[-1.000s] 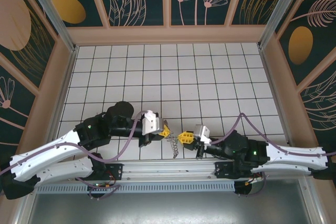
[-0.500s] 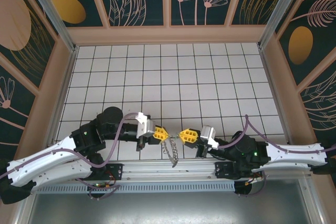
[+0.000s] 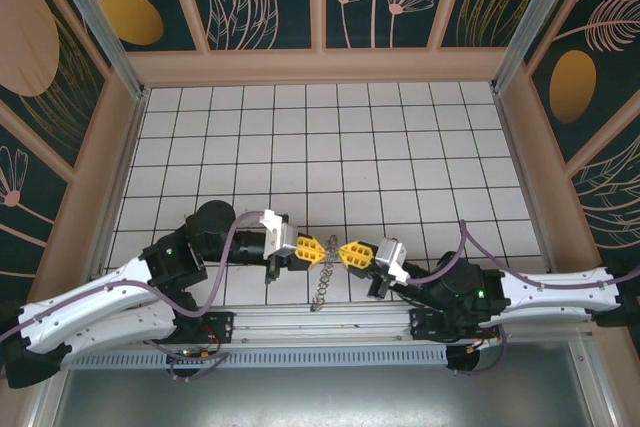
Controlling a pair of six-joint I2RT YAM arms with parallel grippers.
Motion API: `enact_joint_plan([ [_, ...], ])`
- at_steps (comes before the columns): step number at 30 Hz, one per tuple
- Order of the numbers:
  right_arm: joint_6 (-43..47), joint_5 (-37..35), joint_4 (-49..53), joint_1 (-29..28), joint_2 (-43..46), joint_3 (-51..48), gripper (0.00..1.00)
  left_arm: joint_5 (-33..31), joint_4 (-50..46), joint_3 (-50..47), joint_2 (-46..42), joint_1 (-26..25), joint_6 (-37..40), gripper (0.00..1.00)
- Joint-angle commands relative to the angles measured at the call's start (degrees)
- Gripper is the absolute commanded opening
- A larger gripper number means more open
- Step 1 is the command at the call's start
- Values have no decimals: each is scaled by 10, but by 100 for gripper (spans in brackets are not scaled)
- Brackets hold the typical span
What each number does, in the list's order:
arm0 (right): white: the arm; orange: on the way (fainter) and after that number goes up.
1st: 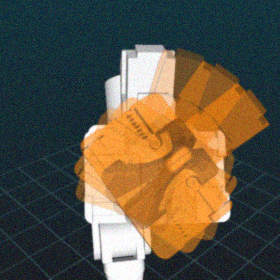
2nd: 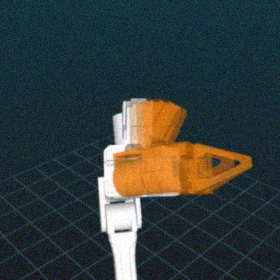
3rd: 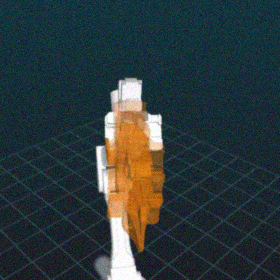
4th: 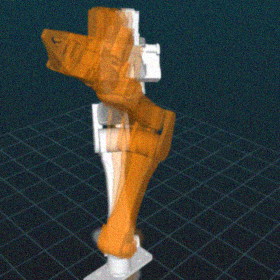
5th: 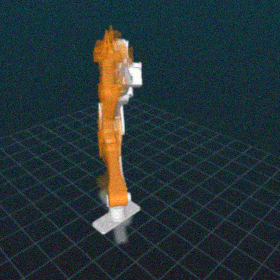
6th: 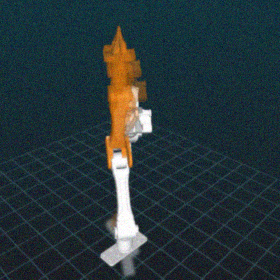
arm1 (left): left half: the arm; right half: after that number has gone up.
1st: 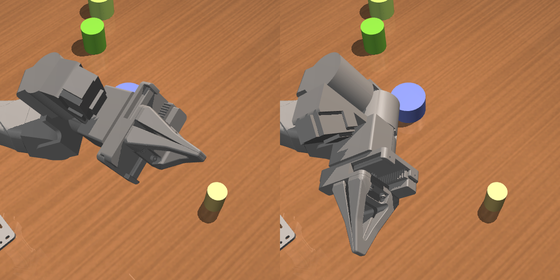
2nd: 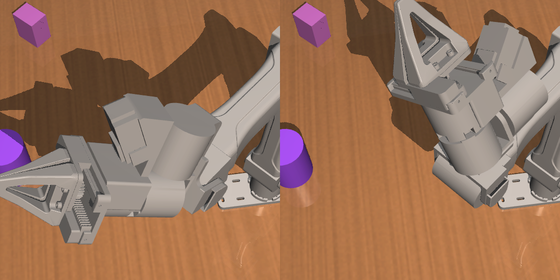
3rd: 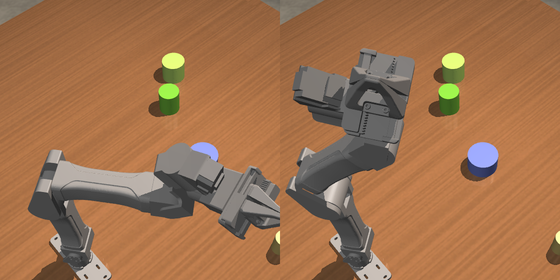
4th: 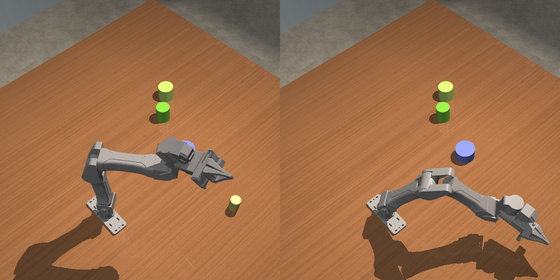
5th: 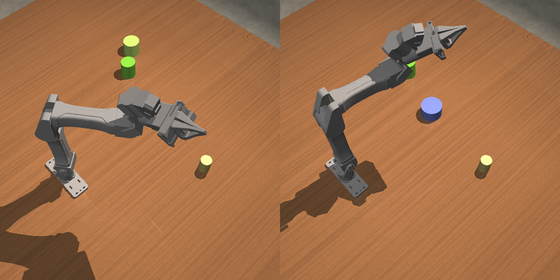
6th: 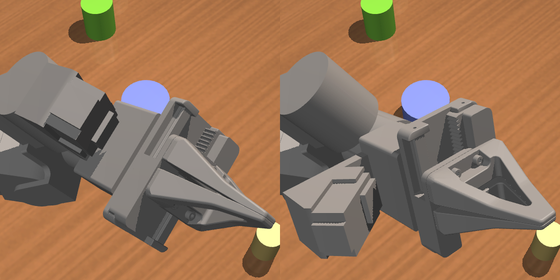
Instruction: Put the keys on the keyring
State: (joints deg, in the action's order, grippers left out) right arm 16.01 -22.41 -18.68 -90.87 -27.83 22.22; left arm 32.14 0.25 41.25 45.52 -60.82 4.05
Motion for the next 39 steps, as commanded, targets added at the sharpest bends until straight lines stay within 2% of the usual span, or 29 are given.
enact_joint_plan([
  [1, 9, -15, -32, -4, 16, 8, 0, 20, 46, 6, -3, 10, 7, 0],
  [11, 2, 2, -23, -4, 17, 9, 0, 28, 47, 9, 12, 14, 10, 0],
  [25, -16, 46, 47, -4, 37, 27, 0, 29, 36, 16, 5, 15, 13, 0],
  [39, -22, 43, 54, -3, 51, 29, 0, 43, 34, 21, 14, 14, 10, 0],
])
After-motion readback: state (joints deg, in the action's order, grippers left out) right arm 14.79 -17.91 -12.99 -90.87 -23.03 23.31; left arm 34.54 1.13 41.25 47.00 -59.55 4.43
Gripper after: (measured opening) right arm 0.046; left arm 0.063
